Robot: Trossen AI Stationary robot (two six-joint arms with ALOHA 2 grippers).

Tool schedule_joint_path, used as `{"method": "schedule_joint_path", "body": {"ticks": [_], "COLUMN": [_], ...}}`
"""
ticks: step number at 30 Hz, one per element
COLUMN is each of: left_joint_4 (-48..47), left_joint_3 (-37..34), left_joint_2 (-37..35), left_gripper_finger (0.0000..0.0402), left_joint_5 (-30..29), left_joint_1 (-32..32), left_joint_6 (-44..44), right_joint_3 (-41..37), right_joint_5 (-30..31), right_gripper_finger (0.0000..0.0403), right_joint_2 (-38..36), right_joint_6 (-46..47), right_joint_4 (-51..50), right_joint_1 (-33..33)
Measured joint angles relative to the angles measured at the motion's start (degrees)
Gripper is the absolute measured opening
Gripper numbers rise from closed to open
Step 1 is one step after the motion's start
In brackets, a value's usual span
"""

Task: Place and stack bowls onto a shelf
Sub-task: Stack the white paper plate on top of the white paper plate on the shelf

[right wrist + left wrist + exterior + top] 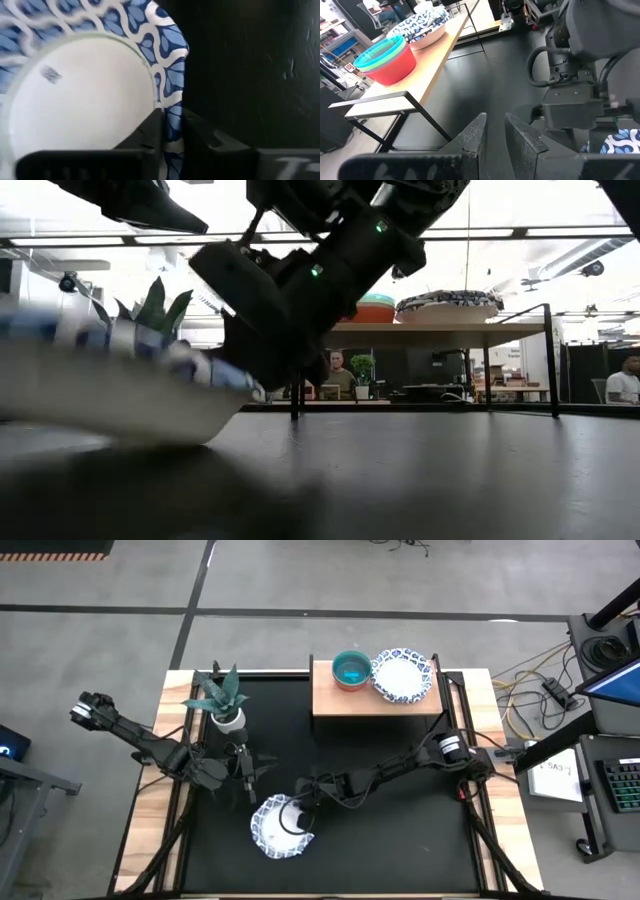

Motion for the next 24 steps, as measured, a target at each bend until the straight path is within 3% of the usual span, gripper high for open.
{"method": "schedule_joint_path", "body": {"ticks": [4,12,18,24], "left_joint_4": [0.1,0.1,0.7,0.8], "left_joint_3": [0.0,0.0,0.0,0.0], "left_joint_2": [0.0,0.0,0.0,0.0], "left_gripper_finger": [0.0050,0.0050,0.0050,0.0050], "left_joint_5": [0.0,0.0,-2.1,-3.0], "left_joint_1": [0.0,0.0,0.0,0.0], "left_joint_6": [0.4,0.4,1.0,1.0], "right_joint_3": [0.9,2.1,2.1,2.1], "right_joint_5": [-0.1,0.0,0.0,0.1], "right_gripper_finger": [0.0018,0.0012,0.0011,0.0011], "right_joint_2": [-0.2,-2.1,-9.9,-23.1], "right_joint_6": [-2.0,-5.1,-6.8,-8.6], "right_joint_4": [-0.1,-3.2,-15.1,-29.1], "right_joint_1": [0.0,0.4,0.4,-1.3]}}
